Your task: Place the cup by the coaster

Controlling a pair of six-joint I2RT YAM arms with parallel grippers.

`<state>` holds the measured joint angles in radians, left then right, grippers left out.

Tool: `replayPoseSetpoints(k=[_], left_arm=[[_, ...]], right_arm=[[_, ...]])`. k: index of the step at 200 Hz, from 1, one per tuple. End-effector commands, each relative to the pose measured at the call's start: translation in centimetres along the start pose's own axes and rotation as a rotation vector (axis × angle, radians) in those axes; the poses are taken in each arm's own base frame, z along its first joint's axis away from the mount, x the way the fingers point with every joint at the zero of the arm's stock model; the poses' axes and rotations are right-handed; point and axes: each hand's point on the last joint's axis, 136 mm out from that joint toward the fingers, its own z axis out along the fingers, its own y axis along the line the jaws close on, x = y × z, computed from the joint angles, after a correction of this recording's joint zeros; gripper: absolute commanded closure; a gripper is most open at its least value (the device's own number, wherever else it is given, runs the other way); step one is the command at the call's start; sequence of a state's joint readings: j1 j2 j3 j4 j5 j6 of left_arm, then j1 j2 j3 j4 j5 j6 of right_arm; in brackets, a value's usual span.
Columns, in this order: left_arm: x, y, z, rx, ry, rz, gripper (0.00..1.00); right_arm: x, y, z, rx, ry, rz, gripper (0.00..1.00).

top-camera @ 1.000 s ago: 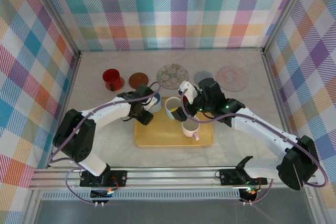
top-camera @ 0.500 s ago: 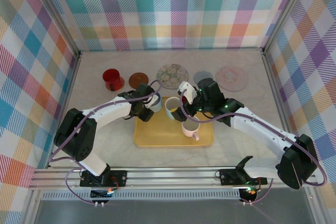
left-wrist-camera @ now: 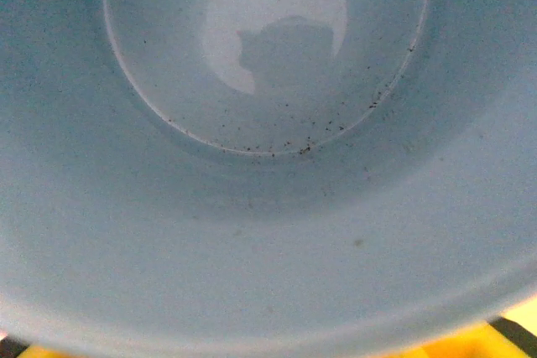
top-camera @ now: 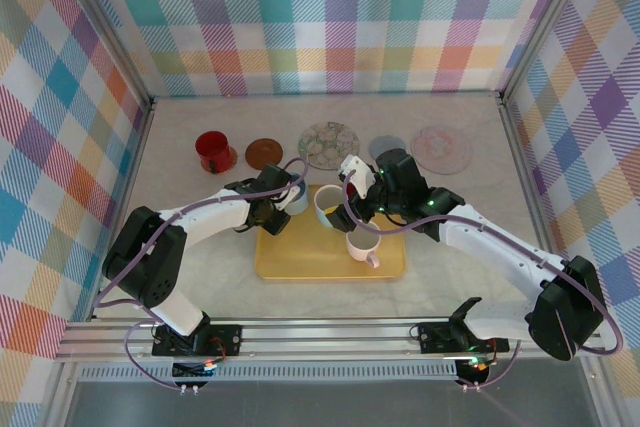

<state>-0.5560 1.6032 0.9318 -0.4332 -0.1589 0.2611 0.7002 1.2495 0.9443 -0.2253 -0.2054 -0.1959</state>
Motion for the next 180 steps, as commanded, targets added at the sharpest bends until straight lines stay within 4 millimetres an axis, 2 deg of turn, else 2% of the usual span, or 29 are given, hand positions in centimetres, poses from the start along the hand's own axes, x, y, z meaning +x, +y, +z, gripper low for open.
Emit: replayPoseSetpoints(k=[1,53,152,167,180], left_arm=[[-0.73,-0.35,-0.46,0.009,-0.035,0.001,0.56],[-0.75,-0.74,-0.46,0.031,-0.036,-0.003,0.57],[-0.66,-0.99,-0.44,0.046,-0.028,-0.001,0.67],[-0.65,-0.93,-0.42,0.043,-0.026,-0.002,0.7],[-0.58,-0.9,-0.39,0.04,-0.022,0.0,0.76]], right_arm=[[-1.72,0.24,-0.26,-0.01,-0.041,-0.028,0.01],[-1.72,0.24,-0.51,-0.005,-0.043,-0.035,0.01],[-1.44,0.26,-0.44,-0.006,-0.039,-0.029,0.01],[-1.46,0.28,-0.44,-0.007,-0.04,-0.03,0.01],[-1.48,0.28,-0.44,-0.007,-0.041,-0.032,0.01]])
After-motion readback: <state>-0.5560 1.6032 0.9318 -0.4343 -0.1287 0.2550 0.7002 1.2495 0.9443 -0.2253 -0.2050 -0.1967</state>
